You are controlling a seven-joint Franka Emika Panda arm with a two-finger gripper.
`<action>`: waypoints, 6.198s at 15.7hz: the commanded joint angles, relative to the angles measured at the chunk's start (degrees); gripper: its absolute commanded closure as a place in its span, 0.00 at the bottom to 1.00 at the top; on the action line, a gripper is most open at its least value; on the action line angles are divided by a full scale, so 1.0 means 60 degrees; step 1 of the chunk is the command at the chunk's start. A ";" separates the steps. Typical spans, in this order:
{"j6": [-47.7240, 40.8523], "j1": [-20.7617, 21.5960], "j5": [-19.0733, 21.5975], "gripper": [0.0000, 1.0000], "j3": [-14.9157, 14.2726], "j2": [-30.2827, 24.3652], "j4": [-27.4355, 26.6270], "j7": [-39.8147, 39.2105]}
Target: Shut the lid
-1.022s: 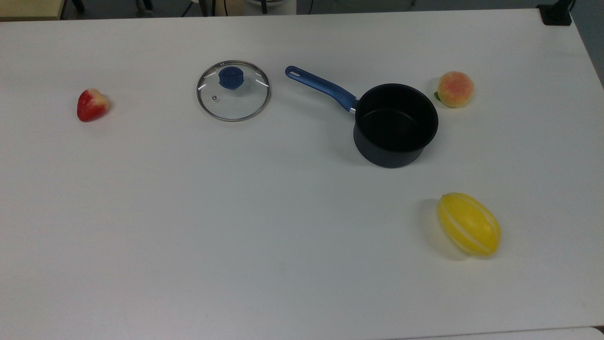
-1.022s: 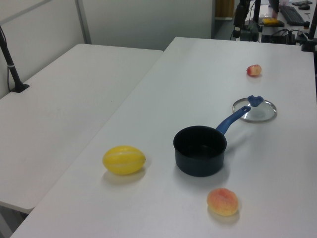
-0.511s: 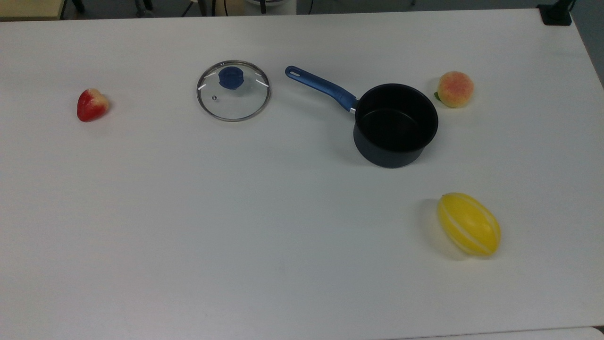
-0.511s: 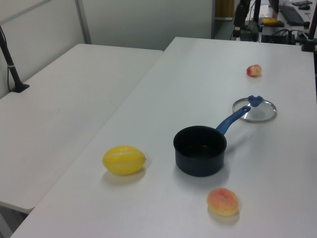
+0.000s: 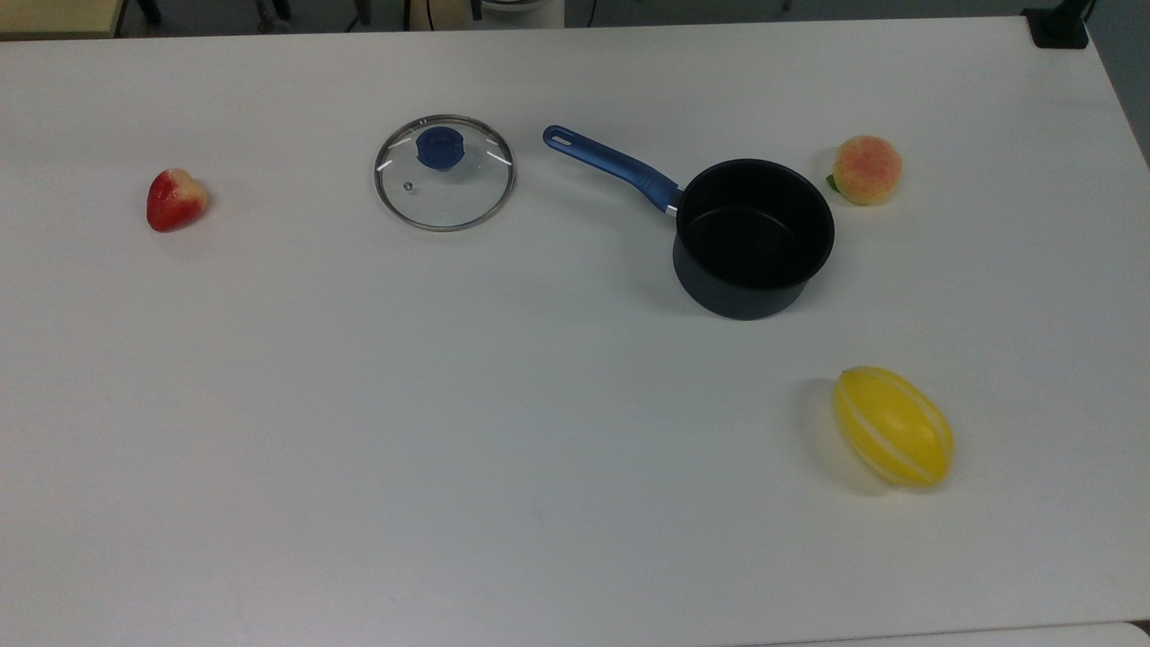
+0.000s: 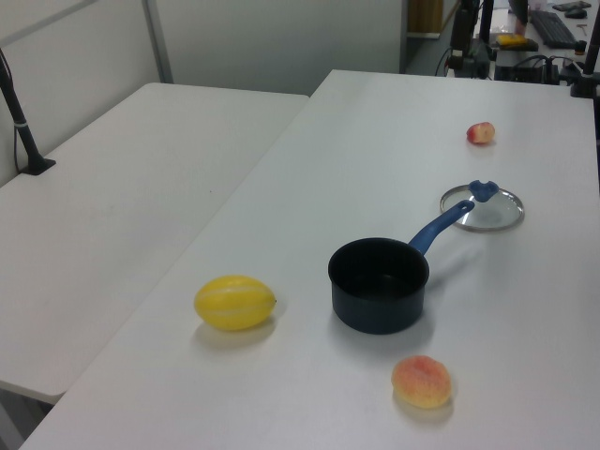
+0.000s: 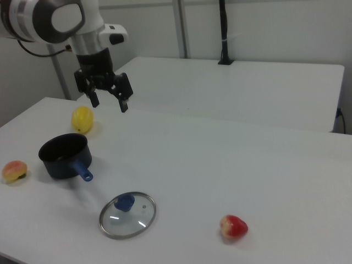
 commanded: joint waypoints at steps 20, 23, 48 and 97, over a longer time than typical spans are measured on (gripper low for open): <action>0.3082 0.0091 -0.1249 0.00 0.0060 0.1096 -0.4247 0.1218; 0.3214 0.0091 -0.1878 0.00 0.0352 0.1185 -0.4628 0.1218; 0.2293 -0.0363 -0.2393 0.98 0.0514 0.0614 -0.3255 0.1086; 0.0256 0.2830 -0.0898 0.97 0.2799 0.4583 0.2475 0.9259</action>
